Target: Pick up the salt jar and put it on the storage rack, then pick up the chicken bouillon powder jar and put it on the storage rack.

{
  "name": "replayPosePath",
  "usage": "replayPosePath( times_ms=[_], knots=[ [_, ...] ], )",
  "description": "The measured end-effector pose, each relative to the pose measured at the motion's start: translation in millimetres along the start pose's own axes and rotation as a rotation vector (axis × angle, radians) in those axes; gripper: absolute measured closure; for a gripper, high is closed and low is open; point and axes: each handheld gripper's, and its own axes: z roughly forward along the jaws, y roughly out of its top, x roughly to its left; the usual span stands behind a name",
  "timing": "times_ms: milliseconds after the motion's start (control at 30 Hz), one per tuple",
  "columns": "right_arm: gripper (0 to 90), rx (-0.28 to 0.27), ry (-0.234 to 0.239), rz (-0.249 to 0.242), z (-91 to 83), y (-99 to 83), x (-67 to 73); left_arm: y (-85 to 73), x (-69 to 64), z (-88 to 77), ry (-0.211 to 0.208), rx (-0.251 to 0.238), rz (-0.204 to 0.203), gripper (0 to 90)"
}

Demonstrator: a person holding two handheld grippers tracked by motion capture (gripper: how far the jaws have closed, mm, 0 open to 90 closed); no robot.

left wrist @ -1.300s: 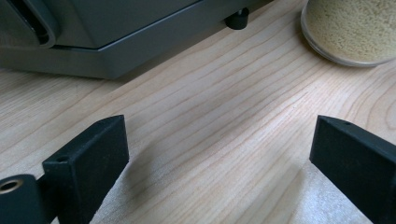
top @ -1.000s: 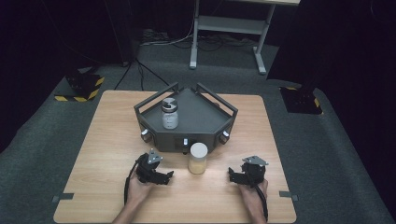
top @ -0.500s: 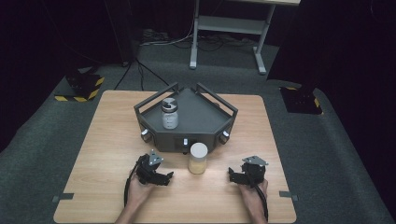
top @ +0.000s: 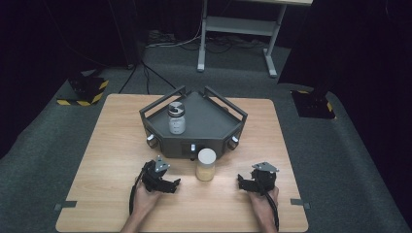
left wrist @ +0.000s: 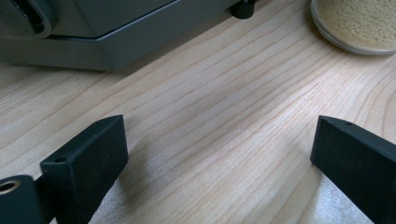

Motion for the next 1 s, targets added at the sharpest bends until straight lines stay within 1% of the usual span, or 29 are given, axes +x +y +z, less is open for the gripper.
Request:
replayPosePath(
  times_ms=[233,267,300,667,900,967,1000],
  knots=[
    [6.4,0.000,-0.001,0.001,0.0,0.0,0.2,0.0,0.0,0.0,0.000,0.000,0.000,3.9],
    [6.4,0.000,-0.001,0.001,0.0,0.0,0.2,-0.8,-0.4,0.4,0.000,-0.005,-0.005,3.9],
    [6.4,0.000,-0.001,0.001,0.0,0.1,0.2,0.0,0.0,0.0,0.000,0.000,0.000,4.0],
    [6.4,0.000,-0.001,0.001,-0.1,0.0,0.2,0.0,0.0,-0.1,0.000,0.001,0.001,4.0],
    [6.4,0.000,0.003,0.001,0.0,0.0,-0.8,-0.7,-0.9,0.0,0.002,-0.003,-0.003,4.0],
    [6.3,0.001,0.006,0.002,0.1,0.3,-1.4,-2.3,-1.7,0.2,0.001,-0.013,-0.008,4.4],
    [6.1,0.001,0.005,0.002,0.1,0.3,-1.2,-2.5,-2.0,0.0,0.002,-0.013,-0.003,4.8]
  ],
)
